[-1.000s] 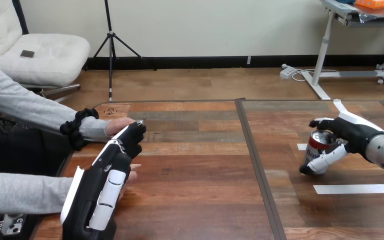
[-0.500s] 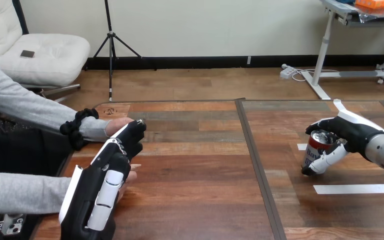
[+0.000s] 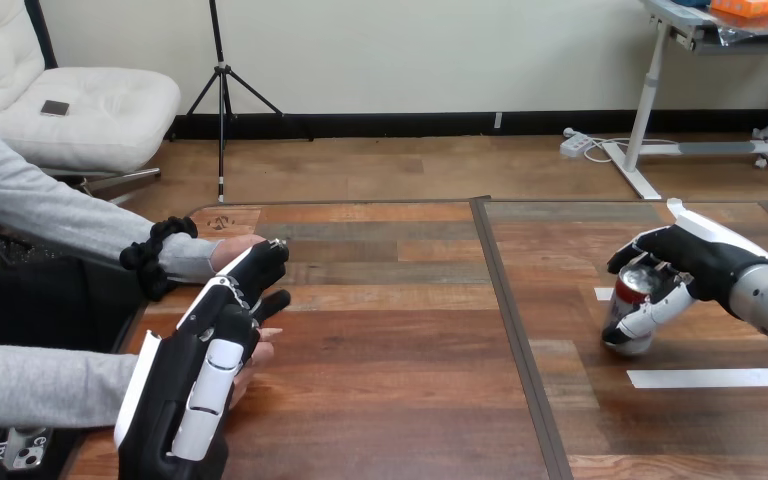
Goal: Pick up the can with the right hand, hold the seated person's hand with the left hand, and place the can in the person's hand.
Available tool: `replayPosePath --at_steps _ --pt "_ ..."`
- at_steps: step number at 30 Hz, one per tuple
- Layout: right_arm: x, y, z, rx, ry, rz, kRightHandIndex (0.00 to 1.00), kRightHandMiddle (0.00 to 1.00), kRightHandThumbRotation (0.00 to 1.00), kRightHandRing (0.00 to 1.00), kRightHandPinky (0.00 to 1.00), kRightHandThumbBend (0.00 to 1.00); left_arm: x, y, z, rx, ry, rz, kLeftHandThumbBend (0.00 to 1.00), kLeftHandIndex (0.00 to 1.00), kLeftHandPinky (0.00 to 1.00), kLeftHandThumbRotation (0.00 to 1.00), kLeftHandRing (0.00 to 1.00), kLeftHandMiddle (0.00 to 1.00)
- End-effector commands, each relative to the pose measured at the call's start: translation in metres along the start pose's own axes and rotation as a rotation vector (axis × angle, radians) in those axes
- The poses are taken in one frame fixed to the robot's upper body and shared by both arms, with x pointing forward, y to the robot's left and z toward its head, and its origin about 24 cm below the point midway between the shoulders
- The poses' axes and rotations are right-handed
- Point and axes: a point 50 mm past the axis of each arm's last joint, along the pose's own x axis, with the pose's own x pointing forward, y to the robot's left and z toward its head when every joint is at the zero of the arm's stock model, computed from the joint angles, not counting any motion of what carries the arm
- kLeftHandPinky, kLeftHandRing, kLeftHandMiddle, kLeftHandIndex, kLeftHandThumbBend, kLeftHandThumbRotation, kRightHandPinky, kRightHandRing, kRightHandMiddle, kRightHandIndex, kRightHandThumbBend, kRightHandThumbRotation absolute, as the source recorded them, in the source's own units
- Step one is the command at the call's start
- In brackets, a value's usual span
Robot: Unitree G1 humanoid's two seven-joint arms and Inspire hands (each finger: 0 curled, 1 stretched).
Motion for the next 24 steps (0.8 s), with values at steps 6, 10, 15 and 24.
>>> replayPosePath --at_steps 6,10,15,24 --pt "-0.0033 -0.0211 0.0048 -0.009 -0.039 -0.093 0.65 0.63 0.00 0.57 0.52 0.81 0.0099 0.0005 0.0093 -0.002 -0.076 0.003 0.65 0.84 0.88 0.86 0.94 0.89" --pt "-0.0030 -0.0212 0.0053 -0.007 -0.038 -0.102 0.63 0.61 0.00 0.55 0.50 0.78 0.0101 0.0008 0.0089 -0.001 -0.079 0.002 0.64 0.84 0.89 0.86 0.94 0.90" --pt "-0.0027 -0.0210 0.0056 -0.007 -0.037 -0.114 0.60 0.59 0.00 0.54 0.48 0.74 0.0094 0.0006 0.0093 0.007 -0.074 0.009 0.64 0.83 0.90 0.86 0.93 0.89" --pt "-0.0024 -0.0210 0.0056 -0.010 -0.033 -0.130 0.57 0.56 0.00 0.51 0.45 0.69 0.0093 0.0009 0.0095 0.011 -0.075 0.011 0.64 0.82 0.87 0.87 0.92 0.88"
